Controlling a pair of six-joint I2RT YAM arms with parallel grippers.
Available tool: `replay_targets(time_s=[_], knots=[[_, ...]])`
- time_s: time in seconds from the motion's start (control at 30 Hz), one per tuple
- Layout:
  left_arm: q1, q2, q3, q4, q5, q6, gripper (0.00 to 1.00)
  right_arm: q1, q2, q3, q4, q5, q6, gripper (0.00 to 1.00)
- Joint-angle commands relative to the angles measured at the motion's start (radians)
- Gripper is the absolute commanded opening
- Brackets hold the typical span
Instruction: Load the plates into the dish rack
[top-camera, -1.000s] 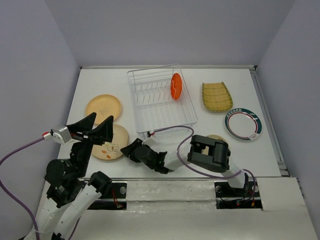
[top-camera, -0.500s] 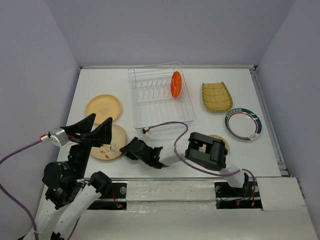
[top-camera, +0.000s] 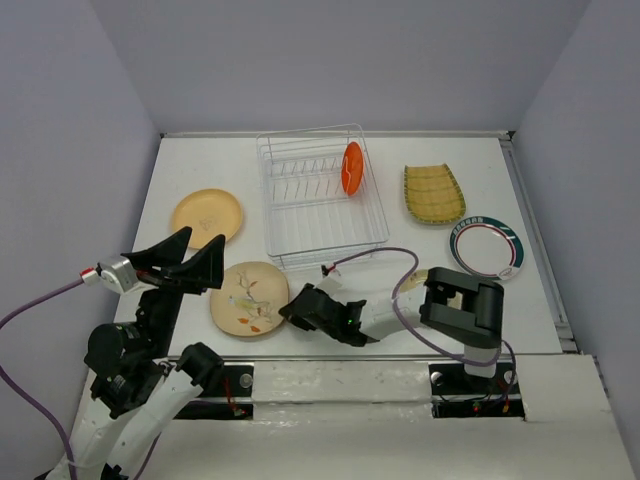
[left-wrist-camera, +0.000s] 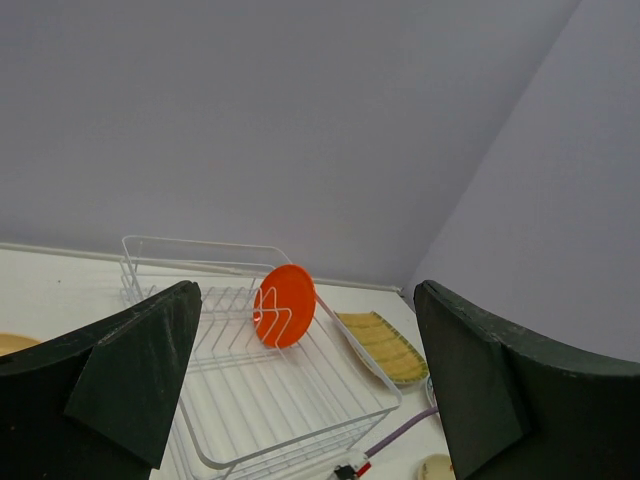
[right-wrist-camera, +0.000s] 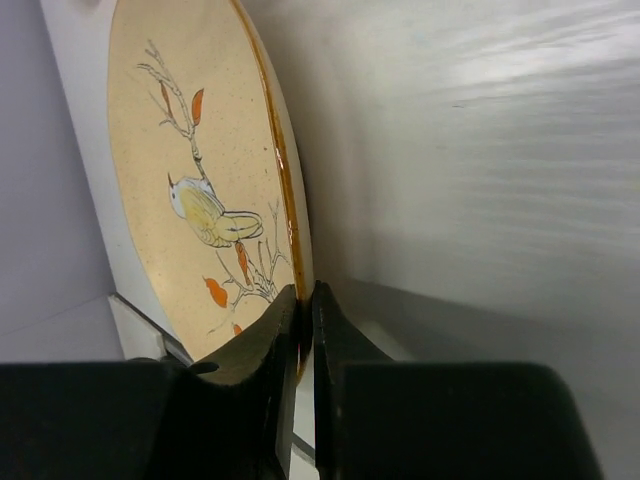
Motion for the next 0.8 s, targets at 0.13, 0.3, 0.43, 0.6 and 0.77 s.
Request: replay_targets(time_s=[0.13, 0.3, 0.43, 0.6, 0.77], knots=[[-0.003, 0.026, 0.010, 0.041, -0.002, 0.010, 0.99, 0.011, -0.175, -0.203, -0.053, 0.088, -0.022, 0.50], [-0.003, 0.031, 0.010, 0.032, -0.010, 0.005, 0.99, 0.002, -0.139, -0.183, -0.041, 0.059, -0.062, 0.54], [-0.003, 0.043, 0.010, 0.028, -0.007, 0.005, 0.99, -0.022, -0.097, -0.181, 0.020, 0.018, -0.094, 0.44], [-0.002, 0.046, 0.011, 0.025, -0.013, 0.008, 0.99, -0.032, -0.129, -0.209, 0.048, 0.016, -0.128, 0.07], [-0.002, 0.038, 0.013, 0.022, -0.024, 0.007, 0.99, 0.055, -0.246, -0.102, -0.195, 0.160, -0.299, 0.07]])
